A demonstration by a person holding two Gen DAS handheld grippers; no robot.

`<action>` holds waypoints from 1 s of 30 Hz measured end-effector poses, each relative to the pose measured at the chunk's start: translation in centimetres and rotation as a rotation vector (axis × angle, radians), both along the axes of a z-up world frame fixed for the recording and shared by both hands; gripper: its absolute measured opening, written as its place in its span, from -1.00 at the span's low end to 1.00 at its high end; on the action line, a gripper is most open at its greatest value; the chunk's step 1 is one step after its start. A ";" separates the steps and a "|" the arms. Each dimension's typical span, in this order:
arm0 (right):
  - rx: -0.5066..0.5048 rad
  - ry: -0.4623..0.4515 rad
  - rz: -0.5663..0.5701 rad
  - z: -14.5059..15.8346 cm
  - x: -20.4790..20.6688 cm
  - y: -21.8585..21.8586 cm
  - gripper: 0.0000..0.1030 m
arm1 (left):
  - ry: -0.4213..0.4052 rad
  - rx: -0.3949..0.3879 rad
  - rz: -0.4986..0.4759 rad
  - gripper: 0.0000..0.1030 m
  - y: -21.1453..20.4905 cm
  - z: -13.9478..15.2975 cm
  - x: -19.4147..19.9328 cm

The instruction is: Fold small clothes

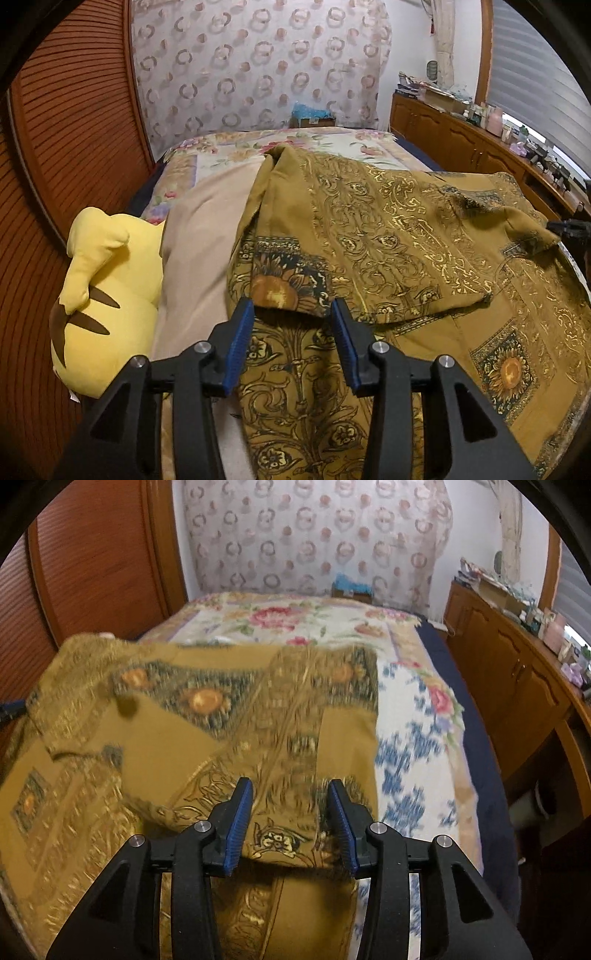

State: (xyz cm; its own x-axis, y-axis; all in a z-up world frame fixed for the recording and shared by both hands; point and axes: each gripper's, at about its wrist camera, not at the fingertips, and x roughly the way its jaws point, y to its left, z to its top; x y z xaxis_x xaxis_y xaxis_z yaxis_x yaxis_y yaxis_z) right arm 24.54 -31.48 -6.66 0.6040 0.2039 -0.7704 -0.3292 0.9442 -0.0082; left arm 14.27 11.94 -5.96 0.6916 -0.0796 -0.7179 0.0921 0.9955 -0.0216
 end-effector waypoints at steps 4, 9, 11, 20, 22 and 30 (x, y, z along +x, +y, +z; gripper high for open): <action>-0.044 0.019 -0.011 -1.8 -0.3 0.3 -0.17 | 0.001 -0.002 0.012 -0.20 0.2 -0.1 0.1; -0.032 -0.003 -0.024 -2.3 -0.7 0.1 -0.09 | 0.008 -0.014 0.022 -0.20 0.7 -0.5 0.4; -0.025 0.000 -0.029 -2.4 -0.7 -0.1 -0.04 | 0.005 -0.021 0.029 -0.20 0.9 -0.6 0.5; -0.011 0.009 -0.021 -2.4 -0.4 -0.3 0.08 | -0.019 -0.042 0.023 -0.20 0.5 0.0 0.9; -0.010 0.009 -0.020 -2.4 -0.4 -0.3 0.08 | -0.016 -0.029 0.025 -0.20 0.4 -0.1 1.1; -0.011 0.009 -0.021 -2.4 -0.4 -0.3 0.09 | 0.021 -0.027 0.041 -0.20 0.6 -1.1 1.7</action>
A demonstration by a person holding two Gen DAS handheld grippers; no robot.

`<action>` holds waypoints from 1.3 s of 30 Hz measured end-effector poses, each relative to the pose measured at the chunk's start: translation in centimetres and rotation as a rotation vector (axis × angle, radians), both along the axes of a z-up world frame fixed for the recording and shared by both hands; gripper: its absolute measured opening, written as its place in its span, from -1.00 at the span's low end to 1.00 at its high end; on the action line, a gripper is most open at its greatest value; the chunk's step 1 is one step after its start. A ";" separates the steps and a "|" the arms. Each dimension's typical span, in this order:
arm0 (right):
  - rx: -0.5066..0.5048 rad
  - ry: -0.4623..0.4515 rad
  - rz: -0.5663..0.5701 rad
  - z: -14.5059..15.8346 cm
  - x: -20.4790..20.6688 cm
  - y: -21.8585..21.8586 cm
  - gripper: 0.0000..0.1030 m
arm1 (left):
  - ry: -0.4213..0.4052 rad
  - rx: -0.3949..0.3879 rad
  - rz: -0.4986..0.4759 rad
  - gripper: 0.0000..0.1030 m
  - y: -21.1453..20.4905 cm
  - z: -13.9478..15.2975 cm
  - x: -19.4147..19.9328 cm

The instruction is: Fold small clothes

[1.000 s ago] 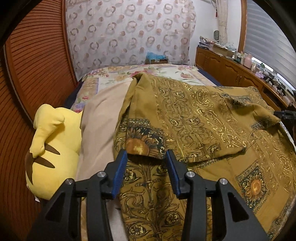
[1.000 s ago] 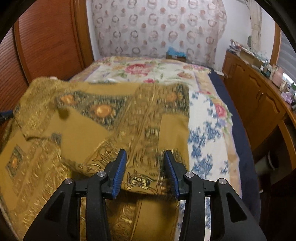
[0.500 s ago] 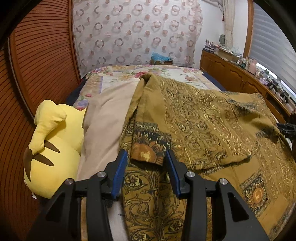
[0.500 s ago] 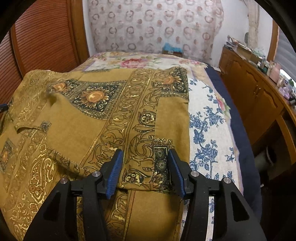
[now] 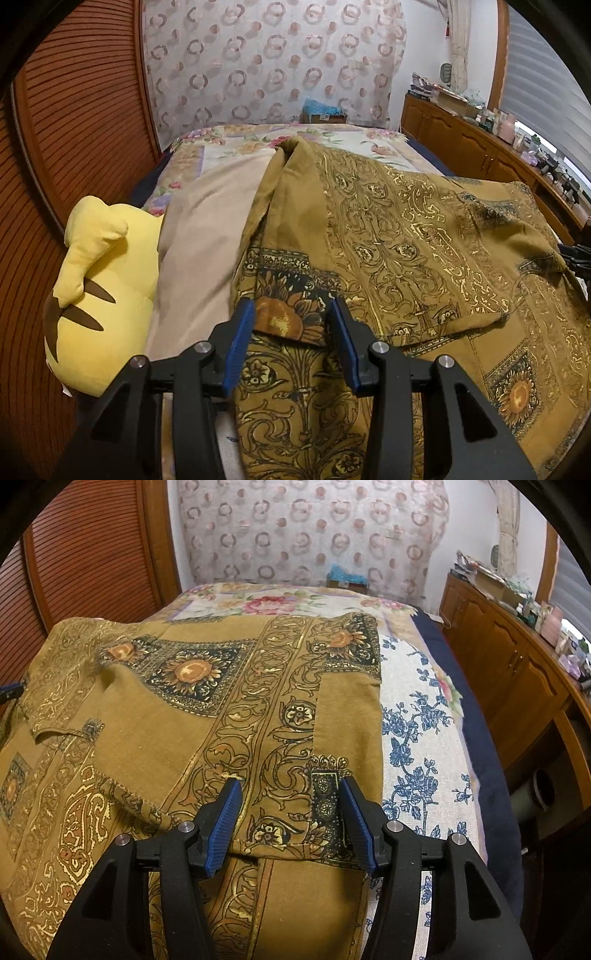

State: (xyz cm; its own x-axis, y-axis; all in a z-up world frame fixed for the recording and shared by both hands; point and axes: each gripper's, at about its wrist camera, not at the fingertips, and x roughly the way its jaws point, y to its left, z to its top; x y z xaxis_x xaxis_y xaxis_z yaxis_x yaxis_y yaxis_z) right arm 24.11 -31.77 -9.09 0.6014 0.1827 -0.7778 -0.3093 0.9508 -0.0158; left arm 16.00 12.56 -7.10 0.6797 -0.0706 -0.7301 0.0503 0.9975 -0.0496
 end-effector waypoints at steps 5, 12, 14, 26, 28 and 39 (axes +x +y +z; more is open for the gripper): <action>0.012 0.003 0.003 0.1 0.0 -0.1 0.09 | -0.011 0.012 -0.032 -0.56 -0.8 0.1 -0.1; 0.093 -0.027 -0.051 2.2 -0.4 -2.4 0.09 | -0.002 0.011 -0.028 -0.56 -0.8 0.1 0.4; 0.095 -0.018 -0.063 2.5 -0.3 -3.2 0.08 | -0.007 0.009 -0.028 -0.58 -0.9 0.1 0.3; 0.077 0.034 -0.025 1.3 -0.1 -3.6 -0.80 | -0.081 0.009 -0.050 -0.97 -1.9 2.0 -0.9; 0.080 0.004 -0.007 2.0 -0.5 -3.3 -0.93 | -0.108 0.018 -0.051 -0.97 -2.2 3.0 -1.3; 0.149 -0.147 0.018 8.1 -2.7 -3.8 -1.00 | -0.223 -0.031 -0.061 -1.00 -1.8 7.6 -3.6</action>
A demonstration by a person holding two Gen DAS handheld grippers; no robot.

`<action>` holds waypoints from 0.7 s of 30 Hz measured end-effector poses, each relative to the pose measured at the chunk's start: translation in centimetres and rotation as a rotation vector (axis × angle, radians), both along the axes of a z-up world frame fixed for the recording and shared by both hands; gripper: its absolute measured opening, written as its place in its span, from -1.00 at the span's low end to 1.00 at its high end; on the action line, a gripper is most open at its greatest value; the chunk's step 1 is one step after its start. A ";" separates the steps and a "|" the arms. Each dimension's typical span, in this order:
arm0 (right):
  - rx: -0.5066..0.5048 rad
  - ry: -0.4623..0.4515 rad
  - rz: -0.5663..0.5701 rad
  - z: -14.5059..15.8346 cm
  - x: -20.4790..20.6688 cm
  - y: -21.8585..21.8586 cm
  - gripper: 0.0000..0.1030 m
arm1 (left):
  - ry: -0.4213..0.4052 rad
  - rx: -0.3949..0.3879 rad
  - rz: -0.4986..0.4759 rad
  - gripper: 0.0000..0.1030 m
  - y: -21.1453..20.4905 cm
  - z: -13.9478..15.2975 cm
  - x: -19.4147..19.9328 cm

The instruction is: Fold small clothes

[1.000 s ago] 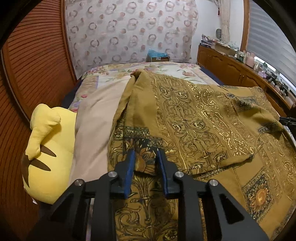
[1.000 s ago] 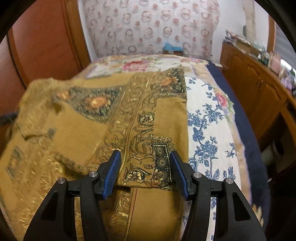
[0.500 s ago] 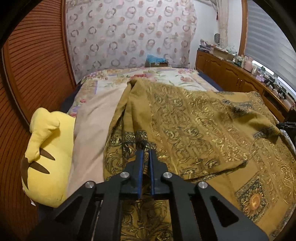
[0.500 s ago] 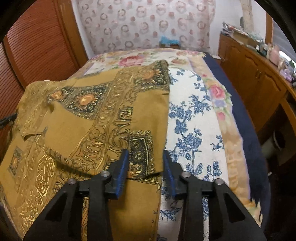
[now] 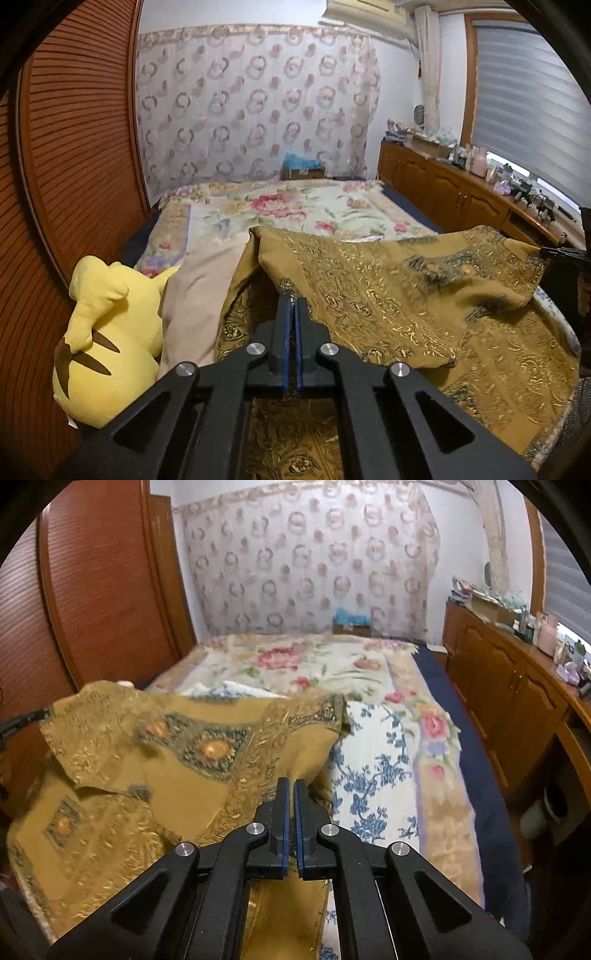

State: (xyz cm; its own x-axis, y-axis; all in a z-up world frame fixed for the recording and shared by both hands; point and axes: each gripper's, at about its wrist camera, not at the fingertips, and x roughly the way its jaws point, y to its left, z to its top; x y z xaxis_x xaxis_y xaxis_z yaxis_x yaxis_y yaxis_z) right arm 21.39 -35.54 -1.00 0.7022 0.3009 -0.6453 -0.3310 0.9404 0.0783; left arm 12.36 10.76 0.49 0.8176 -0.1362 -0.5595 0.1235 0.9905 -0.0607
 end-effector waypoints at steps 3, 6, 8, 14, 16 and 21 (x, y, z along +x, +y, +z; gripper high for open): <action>0.005 -0.011 0.012 0.9 -0.5 -0.1 -1.00 | -0.023 -0.016 -0.006 -1.00 0.3 0.7 -1.4; -0.004 -0.021 0.026 1.5 -1.8 -0.2 -1.00 | -0.033 -0.032 -0.004 -1.00 0.8 0.9 -3.0; -0.003 -0.024 0.034 1.7 -2.9 -0.6 -1.00 | -0.036 -0.045 -0.001 -1.00 1.3 0.8 -3.9; 0.009 -0.035 0.037 2.5 -6.3 -1.7 -1.00 | -0.043 -0.071 0.016 -1.00 2.4 0.9 -6.6; 0.009 -0.034 0.041 2.7 -7.4 -2.1 -1.00 | -0.036 -0.070 0.020 -1.00 2.4 0.6 -7.6; -0.003 -0.019 0.045 2.5 -9.7 -2.7 -1.00 | -0.014 -0.059 0.030 -1.00 2.6 -0.2 -9.8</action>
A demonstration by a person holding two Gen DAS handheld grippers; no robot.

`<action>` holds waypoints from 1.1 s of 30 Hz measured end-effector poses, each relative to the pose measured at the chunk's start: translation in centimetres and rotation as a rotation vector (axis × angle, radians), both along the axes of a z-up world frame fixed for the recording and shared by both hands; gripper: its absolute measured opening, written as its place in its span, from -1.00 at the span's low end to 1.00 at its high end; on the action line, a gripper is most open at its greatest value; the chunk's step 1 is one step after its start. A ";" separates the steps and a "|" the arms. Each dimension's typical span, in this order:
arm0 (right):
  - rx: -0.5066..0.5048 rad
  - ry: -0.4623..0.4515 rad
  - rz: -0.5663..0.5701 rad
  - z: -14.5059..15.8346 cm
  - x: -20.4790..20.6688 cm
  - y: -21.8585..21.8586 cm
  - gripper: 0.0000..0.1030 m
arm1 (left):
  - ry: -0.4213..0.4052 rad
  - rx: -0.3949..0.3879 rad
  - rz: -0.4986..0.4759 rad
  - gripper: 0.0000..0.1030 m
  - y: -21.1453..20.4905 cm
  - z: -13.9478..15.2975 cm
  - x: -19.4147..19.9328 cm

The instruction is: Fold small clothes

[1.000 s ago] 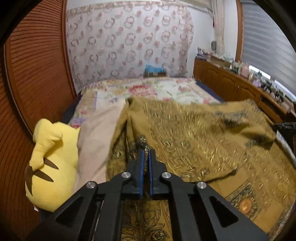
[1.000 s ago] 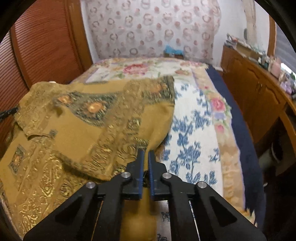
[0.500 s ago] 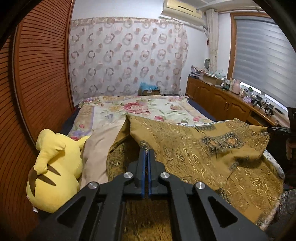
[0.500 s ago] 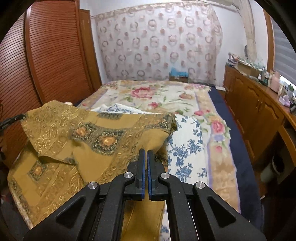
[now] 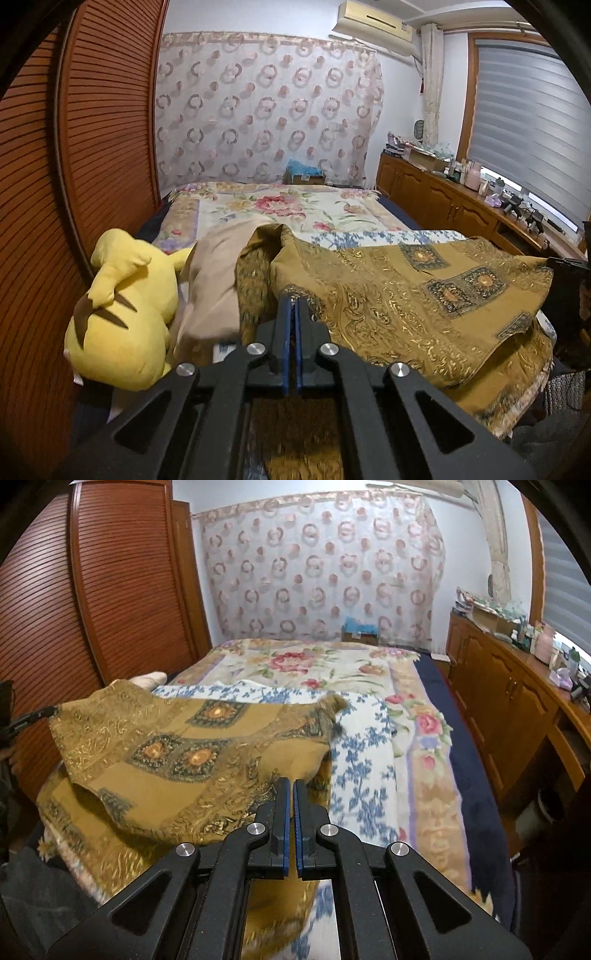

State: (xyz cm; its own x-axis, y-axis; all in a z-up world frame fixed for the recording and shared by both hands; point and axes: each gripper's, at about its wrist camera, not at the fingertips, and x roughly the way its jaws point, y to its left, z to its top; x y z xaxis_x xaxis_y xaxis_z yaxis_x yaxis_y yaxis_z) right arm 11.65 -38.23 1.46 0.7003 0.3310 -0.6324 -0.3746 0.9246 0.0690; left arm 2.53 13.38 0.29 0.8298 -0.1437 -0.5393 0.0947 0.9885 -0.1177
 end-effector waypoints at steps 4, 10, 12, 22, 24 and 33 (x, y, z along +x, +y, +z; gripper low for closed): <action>0.001 0.022 -0.002 -0.5 -1.2 -0.3 -1.00 | 0.005 0.005 0.011 -1.00 0.3 -0.2 -1.5; -0.007 0.079 0.016 -2.9 -2.9 -0.2 -1.00 | 0.054 0.028 0.019 -1.00 -0.1 -1.7 -2.5; -0.010 0.113 0.021 -4.0 -2.9 -0.2 -1.00 | 0.076 0.016 0.020 -1.00 0.1 -2.2 -2.5; -0.019 0.127 0.002 -4.5 -3.0 -0.1 -0.83 | 0.083 0.040 -0.014 -0.37 -0.5 -1.6 -2.7; -0.025 0.119 0.004 -4.1 -2.8 0.0 -0.79 | 0.086 0.046 -0.019 -0.30 -0.7 -1.6 -2.2; -0.111 0.119 -0.020 -5.7 -0.9 1.4 -0.26 | 0.144 0.071 -0.037 -0.22 -1.5 -3.7 0.9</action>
